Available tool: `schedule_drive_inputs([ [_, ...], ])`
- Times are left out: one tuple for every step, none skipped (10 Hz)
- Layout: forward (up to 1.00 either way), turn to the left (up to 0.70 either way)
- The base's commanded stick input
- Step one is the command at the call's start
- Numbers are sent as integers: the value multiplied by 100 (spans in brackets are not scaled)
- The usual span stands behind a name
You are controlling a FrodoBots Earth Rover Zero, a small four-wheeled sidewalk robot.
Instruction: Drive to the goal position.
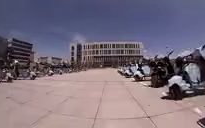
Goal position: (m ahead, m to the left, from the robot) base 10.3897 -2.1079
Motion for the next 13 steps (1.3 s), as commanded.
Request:
schedule_drive_inputs([
  [70, 3],
  [70, 2],
  [70, 2],
  [70, 2],
  [70, 2],
  [70, 2],
  [70, 2],
  [70, 2],
  [70, 2],
  [70, 2],
  [70, 1],
  [70, 0],
  [70, 2],
])
